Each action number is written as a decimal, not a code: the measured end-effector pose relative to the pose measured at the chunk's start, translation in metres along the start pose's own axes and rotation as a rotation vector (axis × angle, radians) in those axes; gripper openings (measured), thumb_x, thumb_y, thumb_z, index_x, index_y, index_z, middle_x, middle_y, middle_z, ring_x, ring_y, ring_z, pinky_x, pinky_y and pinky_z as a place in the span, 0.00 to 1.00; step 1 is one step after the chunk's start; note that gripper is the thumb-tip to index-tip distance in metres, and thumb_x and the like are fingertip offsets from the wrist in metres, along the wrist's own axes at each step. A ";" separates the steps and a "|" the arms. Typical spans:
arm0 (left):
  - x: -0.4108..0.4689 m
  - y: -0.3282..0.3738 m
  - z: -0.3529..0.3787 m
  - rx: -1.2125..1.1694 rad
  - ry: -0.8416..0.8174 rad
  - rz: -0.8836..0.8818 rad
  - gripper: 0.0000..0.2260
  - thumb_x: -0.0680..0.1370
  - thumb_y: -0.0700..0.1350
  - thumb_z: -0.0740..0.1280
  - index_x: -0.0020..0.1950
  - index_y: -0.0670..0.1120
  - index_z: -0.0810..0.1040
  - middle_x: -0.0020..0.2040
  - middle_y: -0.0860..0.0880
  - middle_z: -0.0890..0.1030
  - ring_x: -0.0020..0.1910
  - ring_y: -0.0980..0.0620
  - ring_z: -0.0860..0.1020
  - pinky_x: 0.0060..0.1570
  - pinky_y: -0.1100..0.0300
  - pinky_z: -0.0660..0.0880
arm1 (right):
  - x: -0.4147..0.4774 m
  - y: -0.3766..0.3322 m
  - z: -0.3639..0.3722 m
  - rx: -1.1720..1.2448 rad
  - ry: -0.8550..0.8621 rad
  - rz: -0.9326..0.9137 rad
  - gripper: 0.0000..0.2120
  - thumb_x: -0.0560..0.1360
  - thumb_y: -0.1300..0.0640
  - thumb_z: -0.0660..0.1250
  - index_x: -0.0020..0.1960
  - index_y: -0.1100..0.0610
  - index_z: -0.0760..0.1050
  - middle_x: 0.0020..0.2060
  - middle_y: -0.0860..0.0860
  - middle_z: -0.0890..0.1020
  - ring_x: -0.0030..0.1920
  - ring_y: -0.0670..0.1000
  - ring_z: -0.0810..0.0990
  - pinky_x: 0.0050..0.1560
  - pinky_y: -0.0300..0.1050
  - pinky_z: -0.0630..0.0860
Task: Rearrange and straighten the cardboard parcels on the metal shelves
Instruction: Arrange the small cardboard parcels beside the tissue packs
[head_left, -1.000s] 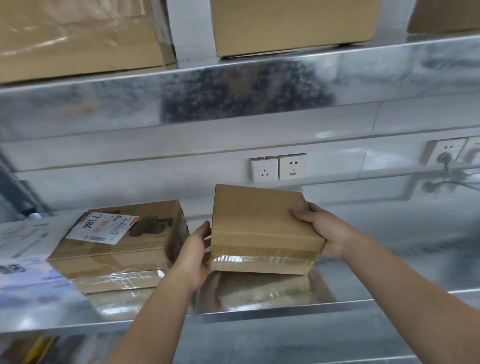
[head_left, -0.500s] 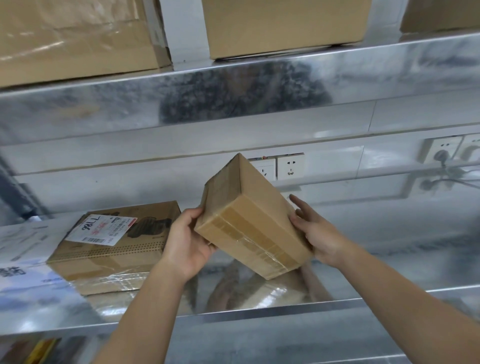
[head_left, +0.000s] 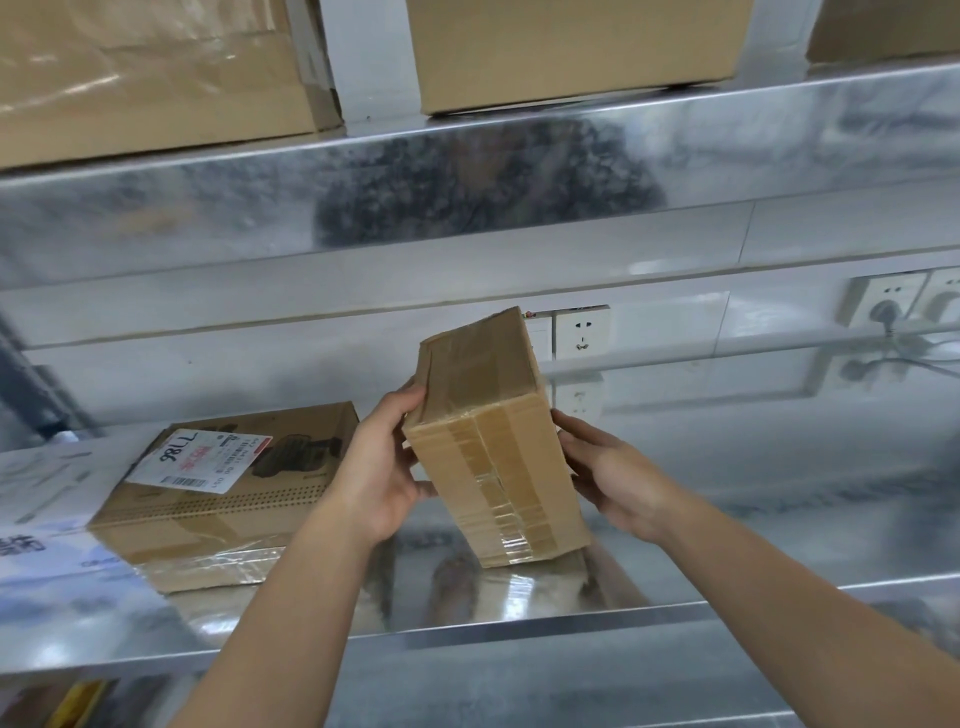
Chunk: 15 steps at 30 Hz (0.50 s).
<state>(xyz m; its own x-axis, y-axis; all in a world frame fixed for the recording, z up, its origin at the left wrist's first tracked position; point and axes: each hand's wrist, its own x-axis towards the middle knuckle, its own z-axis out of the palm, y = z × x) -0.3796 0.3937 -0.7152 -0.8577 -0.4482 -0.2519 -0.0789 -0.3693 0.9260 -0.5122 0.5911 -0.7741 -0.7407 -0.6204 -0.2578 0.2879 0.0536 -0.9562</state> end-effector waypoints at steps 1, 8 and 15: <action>0.000 0.001 0.002 0.021 -0.006 0.002 0.21 0.79 0.56 0.64 0.68 0.49 0.79 0.60 0.41 0.81 0.63 0.40 0.77 0.49 0.42 0.78 | 0.001 0.000 0.000 0.022 0.004 0.011 0.20 0.85 0.54 0.61 0.77 0.48 0.70 0.67 0.47 0.80 0.71 0.49 0.75 0.77 0.52 0.66; -0.004 0.004 0.018 0.133 -0.022 0.026 0.19 0.79 0.58 0.64 0.68 0.56 0.79 0.62 0.46 0.83 0.66 0.43 0.77 0.59 0.41 0.75 | 0.001 -0.006 0.000 0.022 0.002 0.045 0.14 0.85 0.56 0.60 0.63 0.58 0.81 0.51 0.50 0.83 0.52 0.49 0.76 0.58 0.43 0.74; 0.002 0.003 0.028 0.120 -0.089 0.069 0.44 0.61 0.60 0.74 0.76 0.66 0.64 0.75 0.53 0.72 0.77 0.47 0.64 0.76 0.35 0.56 | -0.012 -0.039 0.010 0.014 0.054 -0.029 0.15 0.85 0.51 0.58 0.43 0.49 0.77 0.27 0.41 0.78 0.30 0.41 0.75 0.32 0.36 0.69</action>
<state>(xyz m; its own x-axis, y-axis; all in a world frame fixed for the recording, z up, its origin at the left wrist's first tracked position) -0.3959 0.4144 -0.7047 -0.9042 -0.3935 -0.1661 -0.0741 -0.2384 0.9683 -0.5089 0.5888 -0.7325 -0.7804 -0.5785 -0.2374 0.2740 0.0249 -0.9614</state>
